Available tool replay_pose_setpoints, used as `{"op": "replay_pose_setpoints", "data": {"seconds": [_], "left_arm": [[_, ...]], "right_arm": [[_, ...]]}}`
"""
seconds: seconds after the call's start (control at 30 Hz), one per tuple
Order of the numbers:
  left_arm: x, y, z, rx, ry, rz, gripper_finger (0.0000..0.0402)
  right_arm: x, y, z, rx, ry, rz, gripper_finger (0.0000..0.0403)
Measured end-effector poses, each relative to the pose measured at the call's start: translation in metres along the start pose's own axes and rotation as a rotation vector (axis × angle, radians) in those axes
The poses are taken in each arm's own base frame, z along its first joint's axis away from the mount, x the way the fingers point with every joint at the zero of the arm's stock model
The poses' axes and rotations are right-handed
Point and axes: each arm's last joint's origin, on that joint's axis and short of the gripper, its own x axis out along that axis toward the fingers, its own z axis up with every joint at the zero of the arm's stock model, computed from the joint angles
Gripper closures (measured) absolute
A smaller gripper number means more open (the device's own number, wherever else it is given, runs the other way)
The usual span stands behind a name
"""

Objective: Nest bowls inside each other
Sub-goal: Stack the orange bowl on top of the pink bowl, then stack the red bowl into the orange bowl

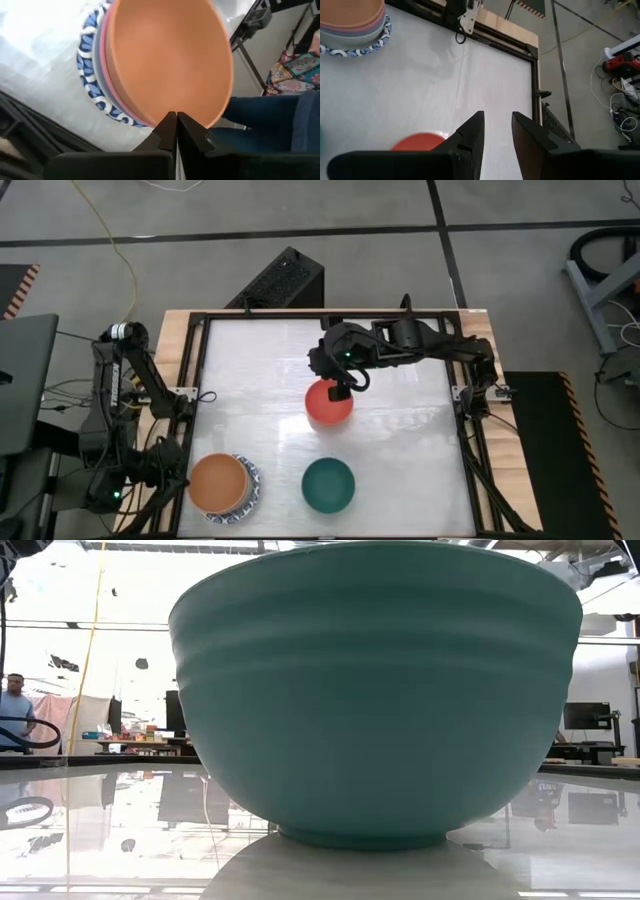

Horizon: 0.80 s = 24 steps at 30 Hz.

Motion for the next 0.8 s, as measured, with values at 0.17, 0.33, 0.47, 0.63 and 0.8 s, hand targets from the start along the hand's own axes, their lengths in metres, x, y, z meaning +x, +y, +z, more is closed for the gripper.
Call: {"op": "replay_pose_setpoints", "data": {"seconds": [0.17,0.33,0.47,0.63,0.8], "left_arm": [[0.02,0.012,-0.003,-0.033,0.009,-0.008,0.0401],[0.021,0.015,-0.001,-0.031,-0.017,-0.016,0.0401],[0.01,0.01,0.005,-0.058,-0.037,-0.081,0.0401],[-0.013,-0.005,0.02,-0.042,-0.171,-0.246,0.0401],[-0.04,-0.016,0.046,0.057,-0.422,-0.358,0.0401]], "right_arm": [[0.0,0.0,0.0,-0.002,-0.004,-0.002,0.0285],[0.0,-0.001,0.001,-0.003,-0.014,-0.005,0.0285],[0.0,0.0,0.001,-0.016,-0.012,-0.005,0.0285],[0.008,-0.008,-0.01,0.075,0.075,0.019,0.0285],[0.035,-0.013,-0.037,0.21,0.25,0.169,0.0285]]}}
